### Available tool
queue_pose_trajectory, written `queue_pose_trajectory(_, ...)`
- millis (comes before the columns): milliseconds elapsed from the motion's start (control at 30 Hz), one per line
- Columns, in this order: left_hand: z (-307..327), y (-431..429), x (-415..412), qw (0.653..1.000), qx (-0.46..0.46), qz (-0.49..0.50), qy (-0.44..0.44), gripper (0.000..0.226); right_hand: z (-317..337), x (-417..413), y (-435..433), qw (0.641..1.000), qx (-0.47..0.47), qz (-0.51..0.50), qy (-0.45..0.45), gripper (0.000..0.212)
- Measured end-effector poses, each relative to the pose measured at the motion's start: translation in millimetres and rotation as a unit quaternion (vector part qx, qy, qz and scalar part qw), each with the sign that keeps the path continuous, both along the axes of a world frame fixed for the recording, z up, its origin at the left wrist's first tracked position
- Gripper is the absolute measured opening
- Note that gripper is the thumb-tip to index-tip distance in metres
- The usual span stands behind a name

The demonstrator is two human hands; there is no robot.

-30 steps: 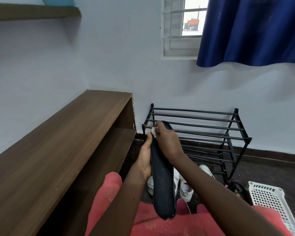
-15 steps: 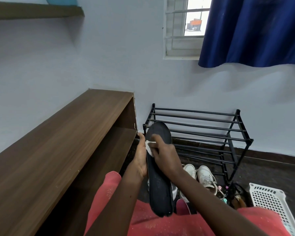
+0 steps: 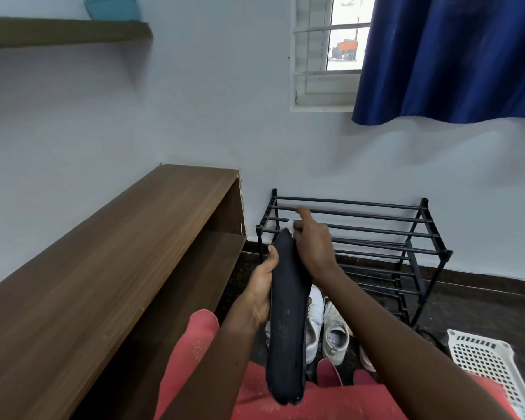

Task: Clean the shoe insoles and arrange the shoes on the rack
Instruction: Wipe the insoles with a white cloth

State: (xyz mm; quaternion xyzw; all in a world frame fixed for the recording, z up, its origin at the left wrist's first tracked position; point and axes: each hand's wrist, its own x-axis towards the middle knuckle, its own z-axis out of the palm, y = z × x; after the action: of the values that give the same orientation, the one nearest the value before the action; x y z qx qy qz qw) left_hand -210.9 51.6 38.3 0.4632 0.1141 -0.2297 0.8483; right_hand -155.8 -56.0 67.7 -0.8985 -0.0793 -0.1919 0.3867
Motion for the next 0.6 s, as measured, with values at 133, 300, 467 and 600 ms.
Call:
queue_pose_trajectory(133, -1, 1, 0, 1.000, 0.001, 0.005, 0.001, 0.073, -5, -14, 0, 1.000, 0.019, 0.018, -0.008, 0.036)
queue_pose_trajectory(300, -3, 8, 10, 0.999, -0.004, 0.046, 0.003, 0.078, -16, -64, 17, 0.994, -0.045, 0.094, -0.012, 0.034)
queue_pose_trajectory(467, 0, 19, 16, 0.997, 0.030, 0.068, 0.023, 0.095, -26, -85, 26, 0.990, -0.035, 0.136, -0.029, 0.037)
queue_pose_trajectory(600, 6, 10, 11, 0.998, 0.037, 0.054, 0.004, 0.080, -14, -61, 23, 0.993, -0.029, 0.093, -0.068, 0.038)
